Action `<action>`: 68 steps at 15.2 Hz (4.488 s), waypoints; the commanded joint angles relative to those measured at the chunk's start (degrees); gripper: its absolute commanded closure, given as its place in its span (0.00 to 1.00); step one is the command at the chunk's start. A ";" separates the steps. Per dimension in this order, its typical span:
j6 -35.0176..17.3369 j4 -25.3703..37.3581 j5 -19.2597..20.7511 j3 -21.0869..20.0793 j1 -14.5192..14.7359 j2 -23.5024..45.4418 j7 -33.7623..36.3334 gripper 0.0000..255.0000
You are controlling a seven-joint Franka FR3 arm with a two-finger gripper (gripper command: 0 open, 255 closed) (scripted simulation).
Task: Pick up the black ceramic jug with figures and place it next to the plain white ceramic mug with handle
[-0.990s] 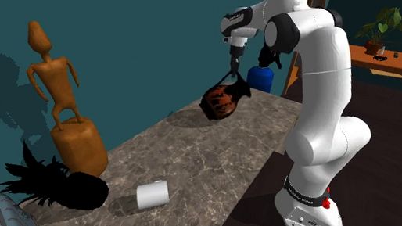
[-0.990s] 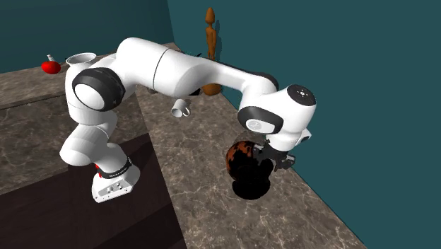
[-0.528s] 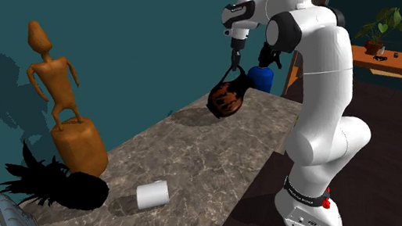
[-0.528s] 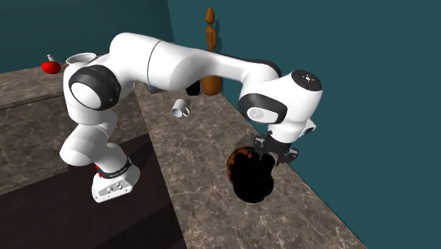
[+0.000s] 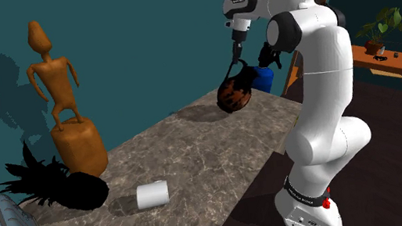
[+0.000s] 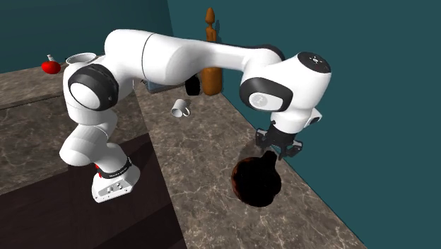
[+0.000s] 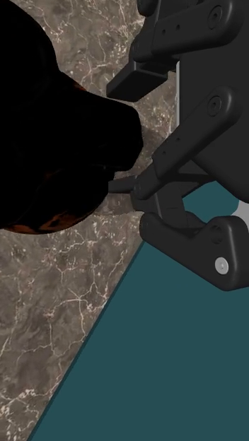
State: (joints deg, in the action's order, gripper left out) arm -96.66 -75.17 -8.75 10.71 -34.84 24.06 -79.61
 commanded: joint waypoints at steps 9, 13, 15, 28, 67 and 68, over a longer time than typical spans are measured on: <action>9.09 11.71 -0.31 -0.05 -0.81 2.20 0.84 1.00; 13.23 17.55 -0.60 -0.11 -1.37 3.88 1.15 1.00; 15.54 21.03 -0.81 -0.17 -1.74 5.05 1.34 1.00; 8.69 0.05 2.28 -3.01 8.67 -10.25 12.42 1.00; 7.67 9.54 9.71 -23.57 40.37 -3.29 63.31 1.00; 8.45 12.04 10.24 -23.86 41.52 -1.60 64.53 1.00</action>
State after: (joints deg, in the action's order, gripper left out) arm -88.91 -65.55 1.03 -12.81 5.59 21.28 -16.39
